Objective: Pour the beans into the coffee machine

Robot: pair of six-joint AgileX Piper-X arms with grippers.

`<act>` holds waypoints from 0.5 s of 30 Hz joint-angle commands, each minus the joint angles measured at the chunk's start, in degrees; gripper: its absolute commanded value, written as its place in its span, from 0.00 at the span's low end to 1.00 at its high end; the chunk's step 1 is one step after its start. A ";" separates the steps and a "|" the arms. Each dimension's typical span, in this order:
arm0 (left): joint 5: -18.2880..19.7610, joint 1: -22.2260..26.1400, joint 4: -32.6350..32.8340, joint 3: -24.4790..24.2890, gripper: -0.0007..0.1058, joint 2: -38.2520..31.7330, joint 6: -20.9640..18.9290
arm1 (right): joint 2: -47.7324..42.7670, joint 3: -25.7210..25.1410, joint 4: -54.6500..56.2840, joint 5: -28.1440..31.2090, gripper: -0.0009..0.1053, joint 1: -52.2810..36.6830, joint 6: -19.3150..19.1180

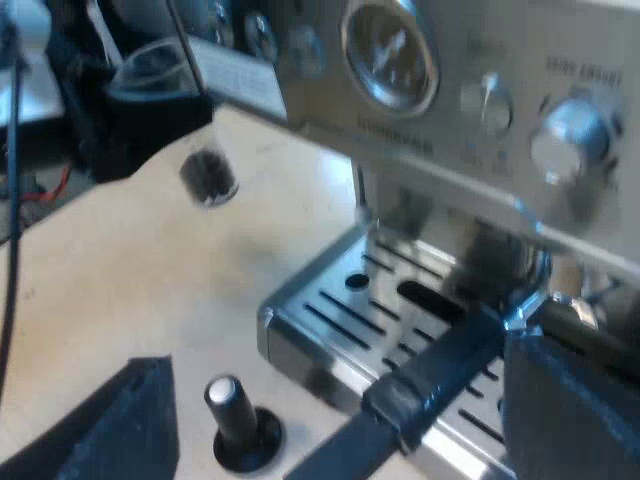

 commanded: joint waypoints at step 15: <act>-1.66 -0.01 21.48 -0.32 0.25 -27.78 -0.14 | -6.92 -0.40 -4.21 -0.83 0.65 0.09 1.09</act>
